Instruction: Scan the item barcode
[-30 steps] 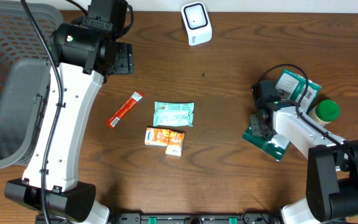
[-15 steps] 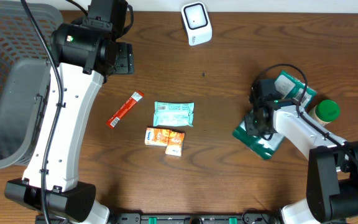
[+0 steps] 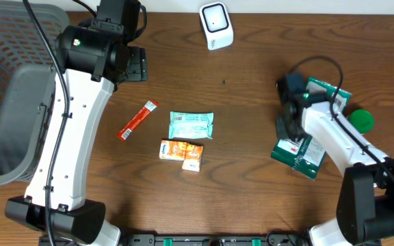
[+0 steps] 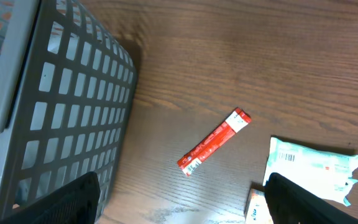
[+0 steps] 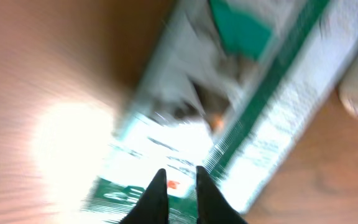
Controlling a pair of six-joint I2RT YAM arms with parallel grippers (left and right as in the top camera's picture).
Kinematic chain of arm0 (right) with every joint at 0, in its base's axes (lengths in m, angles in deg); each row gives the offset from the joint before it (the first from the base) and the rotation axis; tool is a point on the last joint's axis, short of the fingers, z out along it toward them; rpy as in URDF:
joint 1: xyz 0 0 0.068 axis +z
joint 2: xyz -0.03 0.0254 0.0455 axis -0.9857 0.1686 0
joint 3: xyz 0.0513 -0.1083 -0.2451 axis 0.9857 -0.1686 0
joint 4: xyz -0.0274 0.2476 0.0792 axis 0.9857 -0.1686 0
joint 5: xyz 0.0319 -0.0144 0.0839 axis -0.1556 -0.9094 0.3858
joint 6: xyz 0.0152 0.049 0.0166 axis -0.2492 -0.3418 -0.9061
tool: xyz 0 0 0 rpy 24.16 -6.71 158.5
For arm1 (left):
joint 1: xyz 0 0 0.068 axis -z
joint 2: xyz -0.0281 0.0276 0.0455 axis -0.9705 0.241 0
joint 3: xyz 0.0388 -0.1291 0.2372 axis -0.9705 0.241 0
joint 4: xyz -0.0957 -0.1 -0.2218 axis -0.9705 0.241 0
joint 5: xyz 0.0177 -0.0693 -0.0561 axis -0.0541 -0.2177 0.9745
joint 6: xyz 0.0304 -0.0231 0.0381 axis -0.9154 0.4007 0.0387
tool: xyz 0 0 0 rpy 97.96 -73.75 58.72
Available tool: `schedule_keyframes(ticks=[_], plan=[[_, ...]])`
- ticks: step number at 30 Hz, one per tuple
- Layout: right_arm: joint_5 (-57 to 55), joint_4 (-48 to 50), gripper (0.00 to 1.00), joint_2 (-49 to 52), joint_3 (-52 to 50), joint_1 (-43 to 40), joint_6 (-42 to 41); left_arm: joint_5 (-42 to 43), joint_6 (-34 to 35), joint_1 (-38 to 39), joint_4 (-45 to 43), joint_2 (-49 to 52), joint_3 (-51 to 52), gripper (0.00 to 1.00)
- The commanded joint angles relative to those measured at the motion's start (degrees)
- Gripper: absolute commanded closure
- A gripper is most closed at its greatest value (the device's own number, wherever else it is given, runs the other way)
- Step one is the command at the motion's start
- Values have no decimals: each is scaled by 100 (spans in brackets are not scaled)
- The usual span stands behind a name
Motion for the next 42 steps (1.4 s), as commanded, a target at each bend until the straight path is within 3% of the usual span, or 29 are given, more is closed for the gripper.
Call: schedule_keyframes(ticks=[1,3,8,17,23,28,33,42], plan=[[1231,240,88,-7,275,118,-83,-98,74,-4,22,61,28,15],[1558,743,92,28,131,151,-85,-101,74,-4,22,61,28,15],[1456,1515,92,66,-527,203,-81,-98,74,-4,20,61,28,15],[59,3333,92,70,-1818,96,286,-98,74,-4,22,61,28,15],[-603,3445,88,70,-1873,-245,321,-98,74,-4,20,61,28,15],[-4,3877,88,70,-1873,-479,319,-101,74,-4,22,61,28,14],[-315,3781,91,70,-1873,-717,107,-101,74,-4,22,61,28,14],[125,4605,92,72,-1875,-833,127,-98,74,-4,22,61,28,14]])
